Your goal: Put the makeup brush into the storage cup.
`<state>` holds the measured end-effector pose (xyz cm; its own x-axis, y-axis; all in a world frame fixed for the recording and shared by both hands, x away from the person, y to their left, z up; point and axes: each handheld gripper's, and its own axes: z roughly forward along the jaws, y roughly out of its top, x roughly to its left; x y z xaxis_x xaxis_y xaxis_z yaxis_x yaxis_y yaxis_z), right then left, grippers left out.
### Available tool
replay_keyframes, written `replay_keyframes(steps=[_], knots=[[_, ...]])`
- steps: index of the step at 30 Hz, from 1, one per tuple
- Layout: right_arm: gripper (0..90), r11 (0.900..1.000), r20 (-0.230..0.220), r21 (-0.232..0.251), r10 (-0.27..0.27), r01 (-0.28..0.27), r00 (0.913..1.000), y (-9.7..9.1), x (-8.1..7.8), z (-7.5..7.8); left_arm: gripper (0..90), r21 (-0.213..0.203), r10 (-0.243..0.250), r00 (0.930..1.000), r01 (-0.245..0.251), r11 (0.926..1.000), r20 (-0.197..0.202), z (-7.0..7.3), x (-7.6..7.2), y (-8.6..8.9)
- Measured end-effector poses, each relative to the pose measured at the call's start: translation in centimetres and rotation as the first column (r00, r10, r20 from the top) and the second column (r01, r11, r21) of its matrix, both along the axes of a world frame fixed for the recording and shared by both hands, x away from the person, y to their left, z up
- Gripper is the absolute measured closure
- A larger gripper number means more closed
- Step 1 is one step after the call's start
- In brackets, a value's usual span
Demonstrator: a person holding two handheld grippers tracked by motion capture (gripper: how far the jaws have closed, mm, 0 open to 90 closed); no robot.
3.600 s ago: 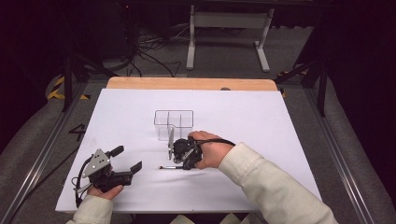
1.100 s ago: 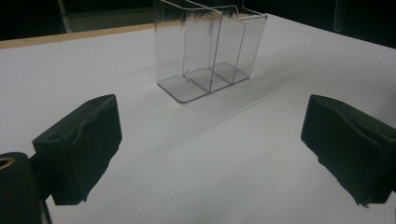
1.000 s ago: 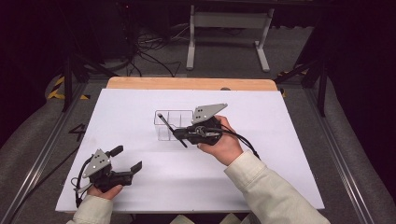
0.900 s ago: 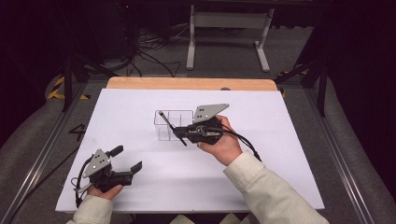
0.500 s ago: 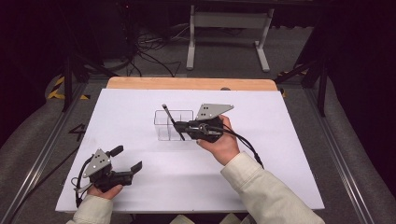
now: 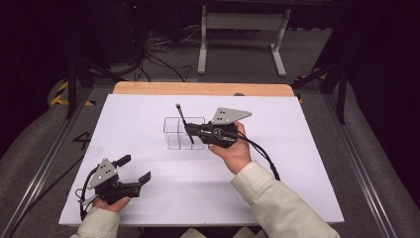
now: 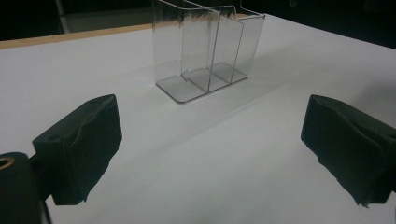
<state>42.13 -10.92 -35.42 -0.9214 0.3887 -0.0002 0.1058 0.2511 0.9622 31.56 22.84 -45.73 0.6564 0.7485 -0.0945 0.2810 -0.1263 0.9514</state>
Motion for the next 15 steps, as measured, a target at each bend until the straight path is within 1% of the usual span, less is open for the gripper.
replay_keyframes(steps=[2, 6, 10, 12, 15], knots=[[84.7, 0.9996, -0.001, 0.027, -0.005, 0.005, 1.0, -0.1, 0.2, 0.0, 5.8, 0.0, -0.001, 1.0, 0.001, 1.0, -0.002, 0.0, 0.0, 0.0], [84.6, 0.9983, 0.007, 0.053, -0.022, 0.022, 0.9997, -0.1, 0.5, 0.0, 5.8, 0.001, -0.001, 1.0, 0.001, 1.0, -0.002, 0.0, 0.0, 0.0], [84.6, 0.9971, 0.008, 0.068, -0.035, 0.034, 0.9994, -0.1, 0.7, -0.1, 5.8, 0.001, 0.0, 1.0, 0.0, 1.0, 0.0, 0.0, 0.0, 0.0], [84.6, 0.9952, 0.004, 0.092, -0.033, 0.033, 0.9994, -0.1, 1.0, -0.2, 5.8, 0.003, -0.003, 1.0, 0.003, 1.0, 0.0, 0.0, 0.0, 0.0], [84.6, 0.9937, 0.018, 0.106, -0.039, 0.037, 0.9991, -0.2, 1.2, -0.2, 5.8, 0.003, -0.003, 1.0, 0.003, 1.0, -0.001, 0.0, 0.0, 0.0]])
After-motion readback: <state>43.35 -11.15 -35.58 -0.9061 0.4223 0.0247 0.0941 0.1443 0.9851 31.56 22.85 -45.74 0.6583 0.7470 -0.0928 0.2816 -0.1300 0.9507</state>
